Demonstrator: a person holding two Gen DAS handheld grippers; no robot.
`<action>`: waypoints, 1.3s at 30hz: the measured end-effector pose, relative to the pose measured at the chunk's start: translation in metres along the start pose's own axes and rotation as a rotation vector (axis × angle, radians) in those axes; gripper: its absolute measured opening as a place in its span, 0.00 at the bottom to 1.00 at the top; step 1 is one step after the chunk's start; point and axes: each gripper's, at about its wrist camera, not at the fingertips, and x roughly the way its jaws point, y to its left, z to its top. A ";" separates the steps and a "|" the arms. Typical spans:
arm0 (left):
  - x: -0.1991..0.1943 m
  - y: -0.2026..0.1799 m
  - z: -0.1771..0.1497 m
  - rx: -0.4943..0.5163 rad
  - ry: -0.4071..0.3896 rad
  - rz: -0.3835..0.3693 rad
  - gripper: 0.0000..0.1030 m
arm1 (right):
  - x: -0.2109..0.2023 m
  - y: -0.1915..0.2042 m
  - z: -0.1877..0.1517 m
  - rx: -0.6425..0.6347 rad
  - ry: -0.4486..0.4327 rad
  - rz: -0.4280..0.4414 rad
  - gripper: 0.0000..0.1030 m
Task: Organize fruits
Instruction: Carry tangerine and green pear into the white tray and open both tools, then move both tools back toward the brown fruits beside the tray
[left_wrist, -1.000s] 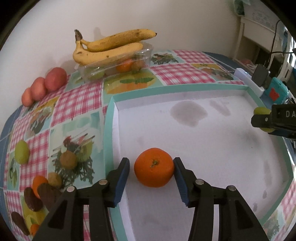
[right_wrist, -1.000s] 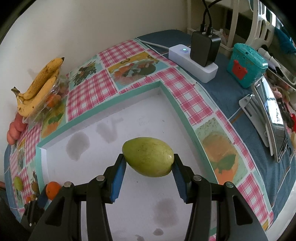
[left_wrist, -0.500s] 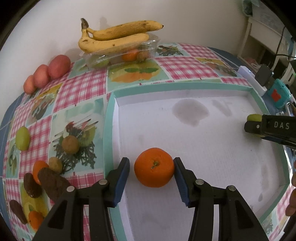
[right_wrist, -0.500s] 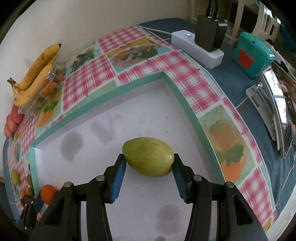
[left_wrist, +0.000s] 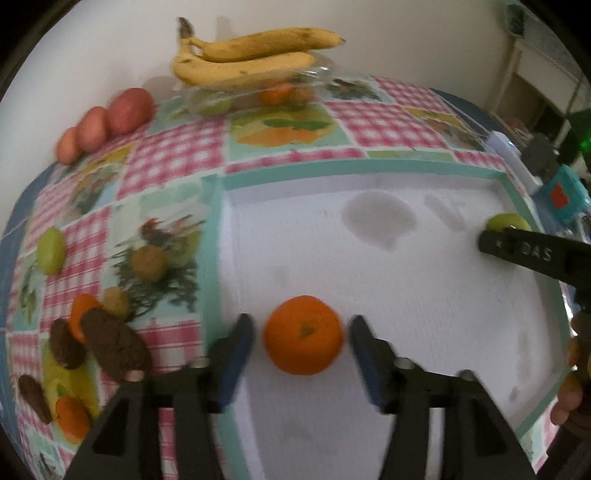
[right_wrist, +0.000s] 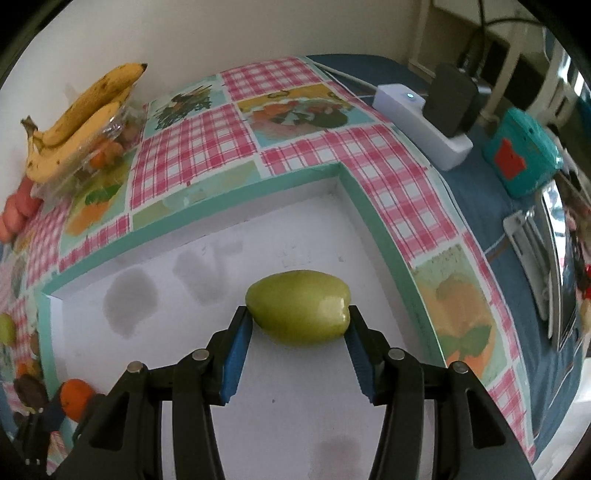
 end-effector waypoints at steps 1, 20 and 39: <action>0.001 -0.006 -0.001 0.032 0.008 0.002 0.74 | 0.000 0.000 0.000 0.001 0.001 0.000 0.52; -0.059 0.006 0.012 -0.047 -0.094 0.017 1.00 | -0.061 -0.012 0.019 0.036 -0.095 0.016 0.80; -0.116 0.159 -0.005 -0.369 -0.189 0.424 1.00 | -0.073 0.043 -0.014 -0.127 -0.103 0.087 0.94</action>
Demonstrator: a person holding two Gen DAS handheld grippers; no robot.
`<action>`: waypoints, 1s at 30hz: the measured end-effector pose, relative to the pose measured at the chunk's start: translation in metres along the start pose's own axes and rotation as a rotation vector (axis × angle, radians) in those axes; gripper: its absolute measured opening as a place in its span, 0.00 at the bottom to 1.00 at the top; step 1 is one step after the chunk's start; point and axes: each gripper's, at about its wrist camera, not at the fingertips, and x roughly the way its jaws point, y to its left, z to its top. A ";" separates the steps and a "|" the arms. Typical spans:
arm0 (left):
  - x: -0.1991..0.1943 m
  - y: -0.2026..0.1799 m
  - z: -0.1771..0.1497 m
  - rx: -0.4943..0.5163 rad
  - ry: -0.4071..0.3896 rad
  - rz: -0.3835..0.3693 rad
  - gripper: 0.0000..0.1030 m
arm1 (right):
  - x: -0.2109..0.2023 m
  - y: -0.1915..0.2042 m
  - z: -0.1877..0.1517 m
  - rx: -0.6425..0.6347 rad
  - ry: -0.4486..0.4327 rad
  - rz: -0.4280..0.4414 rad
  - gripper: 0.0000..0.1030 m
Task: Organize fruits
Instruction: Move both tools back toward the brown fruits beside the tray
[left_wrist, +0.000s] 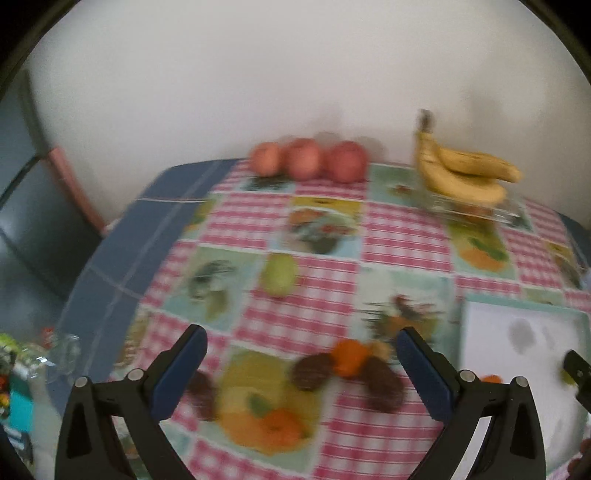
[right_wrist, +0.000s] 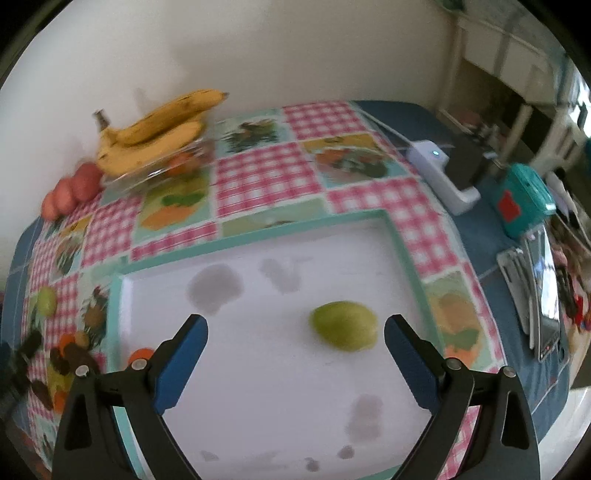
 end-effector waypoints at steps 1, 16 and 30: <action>0.000 0.006 0.000 -0.011 -0.001 0.026 1.00 | -0.001 0.006 -0.001 -0.011 -0.006 0.005 0.94; 0.014 0.121 0.002 -0.233 0.046 0.004 1.00 | -0.013 0.092 -0.022 -0.216 -0.114 0.149 0.94; 0.022 0.172 -0.004 -0.290 0.045 -0.037 1.00 | -0.026 0.166 -0.030 -0.293 -0.110 0.345 0.94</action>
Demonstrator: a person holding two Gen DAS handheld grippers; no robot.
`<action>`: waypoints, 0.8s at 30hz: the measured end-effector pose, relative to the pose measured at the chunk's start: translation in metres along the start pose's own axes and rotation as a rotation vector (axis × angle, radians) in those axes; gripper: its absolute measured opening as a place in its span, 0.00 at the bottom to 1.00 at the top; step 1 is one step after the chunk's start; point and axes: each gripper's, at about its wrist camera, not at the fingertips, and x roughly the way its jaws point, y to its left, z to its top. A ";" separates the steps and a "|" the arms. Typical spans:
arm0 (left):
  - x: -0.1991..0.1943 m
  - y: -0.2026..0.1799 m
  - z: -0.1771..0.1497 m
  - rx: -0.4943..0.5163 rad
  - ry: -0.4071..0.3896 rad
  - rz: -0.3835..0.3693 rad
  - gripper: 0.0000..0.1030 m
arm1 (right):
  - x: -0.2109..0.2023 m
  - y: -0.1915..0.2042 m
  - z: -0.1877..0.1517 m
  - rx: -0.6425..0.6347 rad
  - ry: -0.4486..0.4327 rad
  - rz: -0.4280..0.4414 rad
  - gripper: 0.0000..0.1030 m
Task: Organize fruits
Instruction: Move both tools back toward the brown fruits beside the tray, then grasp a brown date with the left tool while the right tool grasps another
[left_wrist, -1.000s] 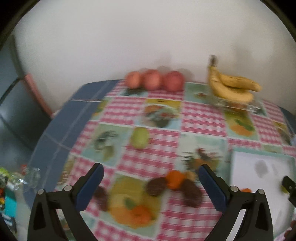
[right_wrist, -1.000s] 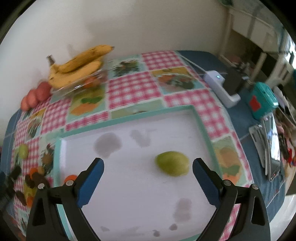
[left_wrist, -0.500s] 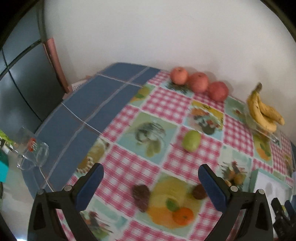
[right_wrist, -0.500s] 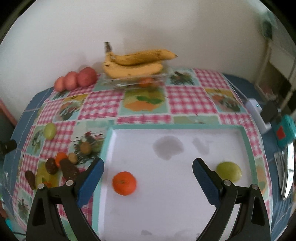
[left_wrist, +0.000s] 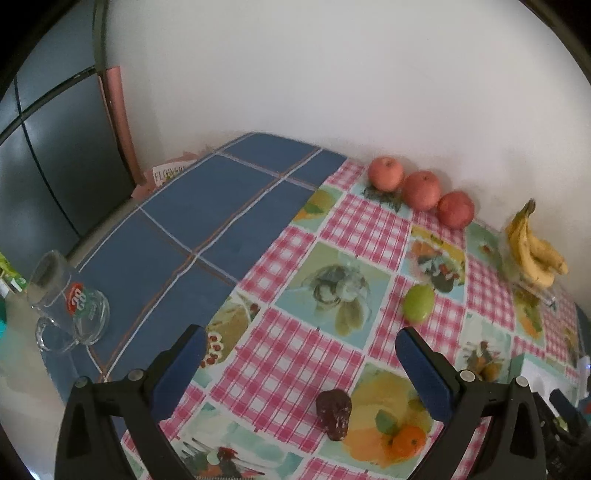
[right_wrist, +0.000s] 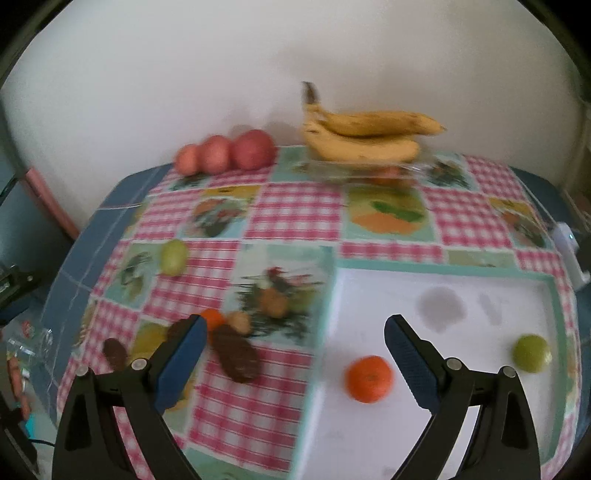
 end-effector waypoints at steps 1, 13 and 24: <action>0.004 -0.001 -0.003 -0.001 0.018 0.007 1.00 | 0.002 0.006 0.000 -0.011 0.004 0.013 0.94; 0.076 -0.025 -0.047 0.033 0.293 0.046 1.00 | 0.056 0.040 -0.024 -0.110 0.205 0.036 0.94; 0.105 -0.015 -0.064 -0.021 0.383 0.071 1.00 | 0.078 0.045 -0.038 -0.194 0.253 -0.008 0.94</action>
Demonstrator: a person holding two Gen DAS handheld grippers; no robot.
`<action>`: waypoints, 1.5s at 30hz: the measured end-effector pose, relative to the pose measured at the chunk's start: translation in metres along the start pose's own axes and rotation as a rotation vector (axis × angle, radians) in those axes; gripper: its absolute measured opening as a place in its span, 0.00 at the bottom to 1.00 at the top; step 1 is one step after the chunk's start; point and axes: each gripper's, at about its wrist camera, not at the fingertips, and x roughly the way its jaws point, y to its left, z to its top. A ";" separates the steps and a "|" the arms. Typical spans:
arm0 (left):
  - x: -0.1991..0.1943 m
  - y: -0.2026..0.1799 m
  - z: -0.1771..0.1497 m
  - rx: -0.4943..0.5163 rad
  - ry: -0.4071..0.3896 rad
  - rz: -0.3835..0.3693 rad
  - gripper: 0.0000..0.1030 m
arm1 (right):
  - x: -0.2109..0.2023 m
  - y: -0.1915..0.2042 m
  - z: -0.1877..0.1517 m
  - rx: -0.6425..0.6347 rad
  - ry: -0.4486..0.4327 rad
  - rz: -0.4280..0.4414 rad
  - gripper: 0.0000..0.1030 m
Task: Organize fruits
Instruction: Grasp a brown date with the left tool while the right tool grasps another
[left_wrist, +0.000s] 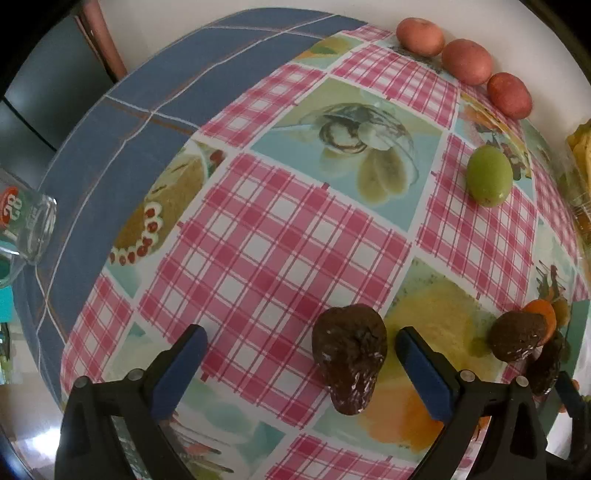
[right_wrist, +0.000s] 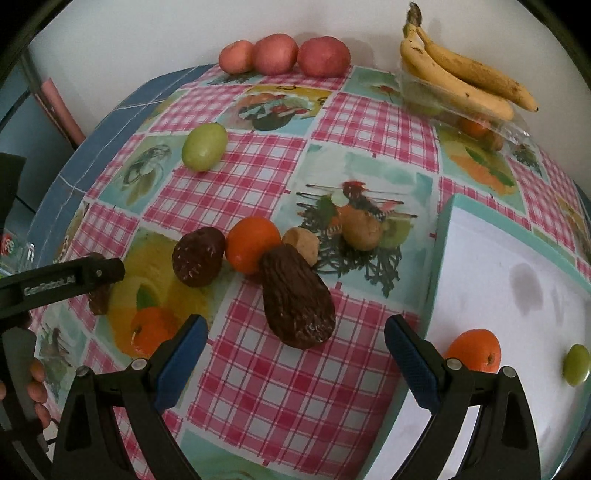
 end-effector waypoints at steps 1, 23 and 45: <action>0.000 0.000 0.000 -0.002 0.000 -0.002 1.00 | 0.001 0.001 0.000 -0.009 0.000 -0.008 0.94; -0.014 -0.023 0.001 0.096 -0.049 -0.043 0.56 | 0.014 0.010 0.000 -0.066 0.015 -0.045 0.68; -0.084 -0.008 0.020 0.031 -0.226 -0.190 0.37 | -0.043 -0.002 0.013 0.025 -0.115 -0.010 0.37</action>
